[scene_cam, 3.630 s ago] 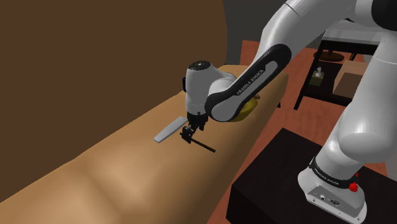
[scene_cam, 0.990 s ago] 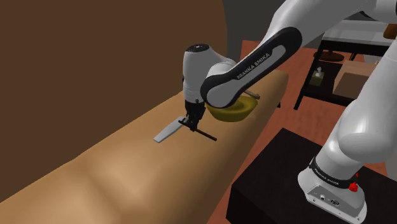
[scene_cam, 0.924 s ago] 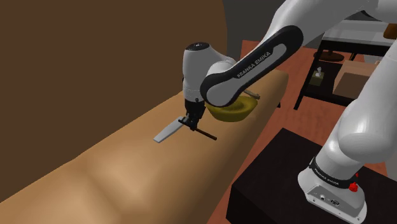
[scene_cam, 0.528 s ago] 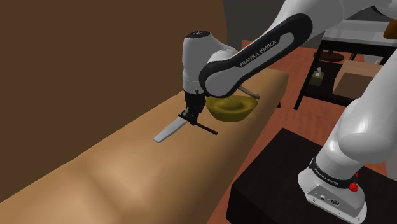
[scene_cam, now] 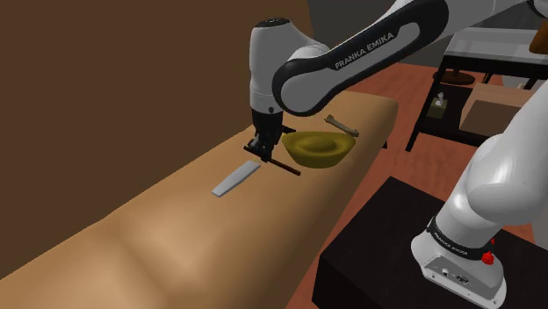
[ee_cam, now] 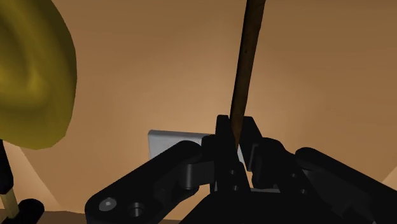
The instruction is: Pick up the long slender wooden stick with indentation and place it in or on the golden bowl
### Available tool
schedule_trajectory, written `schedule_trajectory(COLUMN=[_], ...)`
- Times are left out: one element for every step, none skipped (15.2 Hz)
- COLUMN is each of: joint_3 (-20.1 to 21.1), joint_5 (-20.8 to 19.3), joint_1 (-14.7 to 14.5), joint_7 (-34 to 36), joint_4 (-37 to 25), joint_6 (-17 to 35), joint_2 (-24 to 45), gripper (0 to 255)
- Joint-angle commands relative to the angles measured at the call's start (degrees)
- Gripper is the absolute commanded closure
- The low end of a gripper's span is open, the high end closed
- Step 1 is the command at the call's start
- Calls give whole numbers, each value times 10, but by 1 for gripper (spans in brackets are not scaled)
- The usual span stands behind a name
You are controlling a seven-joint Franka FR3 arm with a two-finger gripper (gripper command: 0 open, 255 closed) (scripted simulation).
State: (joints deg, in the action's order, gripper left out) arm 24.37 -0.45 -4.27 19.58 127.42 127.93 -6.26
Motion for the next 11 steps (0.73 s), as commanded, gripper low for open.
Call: schedule_trajectory(joint_3=[-1, -1, -10, -19, -29, -38, -48, -58, -67, -77, -87], joint_5=[4, 5, 10, 15, 20, 23, 26, 29, 31, 32, 34], joint_1=[0, 0, 5, 10, 14, 19, 24, 29, 34, 39, 44], joint_7=[-3, -4, -21, -38, -55, -72, -88, -104, -121, -137, -152], joint_4=[-10, -13, -3, 7, 16, 25, 33, 40, 47, 53, 58], joint_6=[-17, -22, -21, -19, -18, -18, -17, -17, -17, -16, -16], joint_2=[-7, -9, -19, -29, -38, -46, -54, -61, -67, -73, -78], gripper=[255, 255, 255, 255, 255, 255, 255, 255, 255, 255, 255])
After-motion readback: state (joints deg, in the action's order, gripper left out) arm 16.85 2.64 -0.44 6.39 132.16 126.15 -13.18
